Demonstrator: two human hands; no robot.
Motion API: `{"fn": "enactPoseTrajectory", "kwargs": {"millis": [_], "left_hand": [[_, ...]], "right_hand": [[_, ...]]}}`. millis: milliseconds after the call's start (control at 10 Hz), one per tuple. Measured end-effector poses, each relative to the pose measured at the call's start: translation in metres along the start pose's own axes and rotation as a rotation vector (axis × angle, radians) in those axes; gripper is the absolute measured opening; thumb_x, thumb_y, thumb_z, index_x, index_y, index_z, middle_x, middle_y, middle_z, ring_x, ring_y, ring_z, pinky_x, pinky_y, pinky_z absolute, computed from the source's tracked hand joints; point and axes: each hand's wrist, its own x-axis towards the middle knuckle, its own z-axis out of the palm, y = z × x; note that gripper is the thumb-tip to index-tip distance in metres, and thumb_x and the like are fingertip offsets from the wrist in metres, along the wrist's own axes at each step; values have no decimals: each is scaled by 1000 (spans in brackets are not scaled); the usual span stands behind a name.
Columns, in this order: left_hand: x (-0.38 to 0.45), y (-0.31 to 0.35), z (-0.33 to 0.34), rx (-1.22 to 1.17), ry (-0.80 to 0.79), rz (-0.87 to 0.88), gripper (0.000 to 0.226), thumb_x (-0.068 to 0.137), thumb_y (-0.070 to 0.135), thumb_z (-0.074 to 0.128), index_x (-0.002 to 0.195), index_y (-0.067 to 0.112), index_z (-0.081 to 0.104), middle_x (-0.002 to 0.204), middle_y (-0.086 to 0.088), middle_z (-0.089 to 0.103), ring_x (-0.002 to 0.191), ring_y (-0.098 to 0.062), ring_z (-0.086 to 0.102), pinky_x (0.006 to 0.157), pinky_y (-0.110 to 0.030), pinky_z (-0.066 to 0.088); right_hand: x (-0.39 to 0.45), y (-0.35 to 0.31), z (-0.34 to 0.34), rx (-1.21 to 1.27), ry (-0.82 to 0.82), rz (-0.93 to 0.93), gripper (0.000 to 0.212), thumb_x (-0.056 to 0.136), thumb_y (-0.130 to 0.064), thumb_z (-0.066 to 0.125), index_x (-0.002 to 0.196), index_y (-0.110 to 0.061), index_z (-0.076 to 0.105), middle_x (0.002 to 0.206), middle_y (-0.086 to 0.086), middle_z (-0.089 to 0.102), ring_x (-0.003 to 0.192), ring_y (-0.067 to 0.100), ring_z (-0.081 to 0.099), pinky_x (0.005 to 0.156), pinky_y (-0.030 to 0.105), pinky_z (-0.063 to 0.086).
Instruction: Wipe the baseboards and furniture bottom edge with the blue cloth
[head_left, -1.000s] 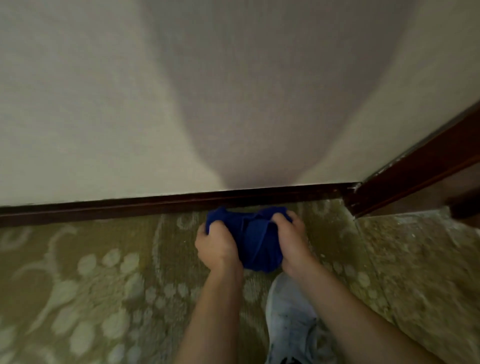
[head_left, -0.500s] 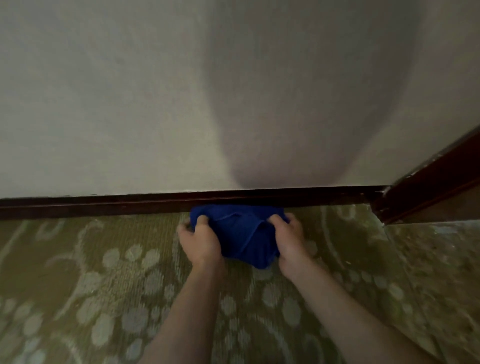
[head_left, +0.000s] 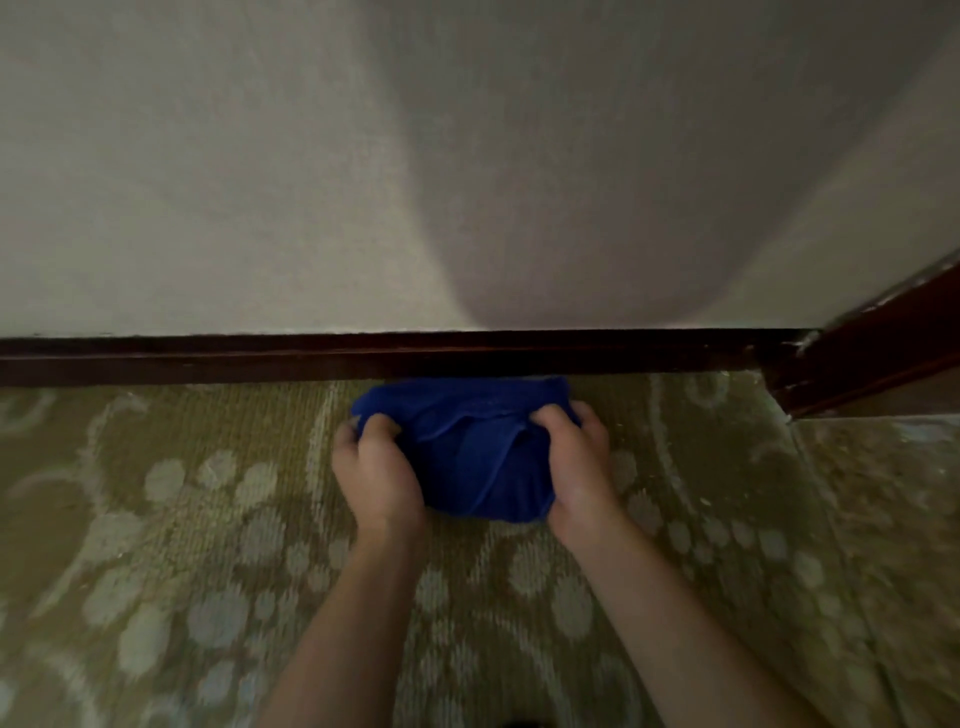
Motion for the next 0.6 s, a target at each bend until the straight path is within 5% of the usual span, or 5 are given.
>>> {"fn": "enactPoseTrajectory", "kwargs": {"millis": [200,300,400,500,600], "left_hand": [[-10,-2,-10,657,-88,114,49,91,43,57,129,13,55,115,-4,60,109,-31,59,90,-34,46],[-13,-1,-8,749,-23,185,47,92,40,57,129,11,50,117,-4,58,109,-30,59,87,-36,47],[-18,4,-9,657,28,161,36,91,33,61,119,14,53,121,-7,59,109,-27,58,93,-42,49],[-29,22,-7,467,65,114,21,91,32,60,105,16,58,106,-3,64,99,-24,62,92,-43,52],[-44,49,-8,556,-29,67,25,91,35,58,105,15,63,99,-2,66,94,-23,63,89,-42,53]], "right_hand": [[-8,20,-5,-508,40,-243,14,94,-17,55,105,-18,47,96,2,58,78,16,58,59,22,43],[-4,19,-3,-598,84,-282,42,93,-23,56,131,-16,39,112,3,57,97,20,61,80,33,52],[-11,12,1,-675,214,-305,50,90,-28,58,135,-15,40,128,6,51,115,26,54,96,42,49],[-41,-1,9,-880,313,-476,44,89,-36,58,128,-18,49,130,6,48,124,27,42,104,40,38],[-67,-16,19,-813,164,-444,33,91,-35,56,120,-21,54,126,2,50,121,22,45,97,34,41]]}}
